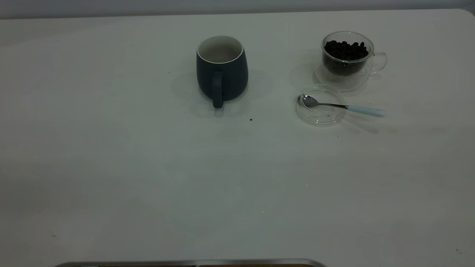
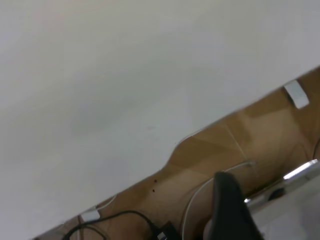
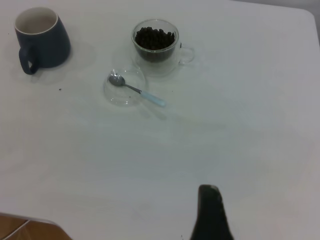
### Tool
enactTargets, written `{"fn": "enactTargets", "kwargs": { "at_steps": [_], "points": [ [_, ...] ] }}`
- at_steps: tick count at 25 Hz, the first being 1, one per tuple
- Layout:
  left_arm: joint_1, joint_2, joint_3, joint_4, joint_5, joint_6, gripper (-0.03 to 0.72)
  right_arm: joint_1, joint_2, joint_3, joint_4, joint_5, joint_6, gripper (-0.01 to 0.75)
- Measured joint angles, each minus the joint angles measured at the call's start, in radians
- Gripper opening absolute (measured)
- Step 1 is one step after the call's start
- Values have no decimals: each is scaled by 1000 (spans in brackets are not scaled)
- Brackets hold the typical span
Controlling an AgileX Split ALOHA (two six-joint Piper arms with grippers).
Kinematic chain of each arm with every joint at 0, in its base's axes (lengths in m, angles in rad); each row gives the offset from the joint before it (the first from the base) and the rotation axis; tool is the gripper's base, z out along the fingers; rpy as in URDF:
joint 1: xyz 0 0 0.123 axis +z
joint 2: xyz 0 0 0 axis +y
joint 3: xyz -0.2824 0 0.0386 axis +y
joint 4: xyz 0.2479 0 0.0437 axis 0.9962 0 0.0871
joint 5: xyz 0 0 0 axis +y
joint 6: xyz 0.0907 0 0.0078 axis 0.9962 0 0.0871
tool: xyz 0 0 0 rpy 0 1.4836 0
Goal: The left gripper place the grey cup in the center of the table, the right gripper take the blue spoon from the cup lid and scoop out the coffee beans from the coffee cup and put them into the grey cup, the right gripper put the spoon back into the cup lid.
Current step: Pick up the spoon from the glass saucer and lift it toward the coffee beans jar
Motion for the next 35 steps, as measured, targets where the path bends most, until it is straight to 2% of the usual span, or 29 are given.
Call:
{"fn": "enactTargets", "kwargs": {
  "at_steps": [7,11,16,35],
  "points": [
    [309,-65,0,0,0,3,495,0,0,0,0,0,0,576],
    [393,-157,1,0,0,3,495,0,0,0,0,0,0,576],
    [400,-235,1,0,4,3,495,0,0,0,0,0,0,576],
    [400,-236,1,-1,7,3,495,0,0,0,0,0,0,576]
  ]
}}
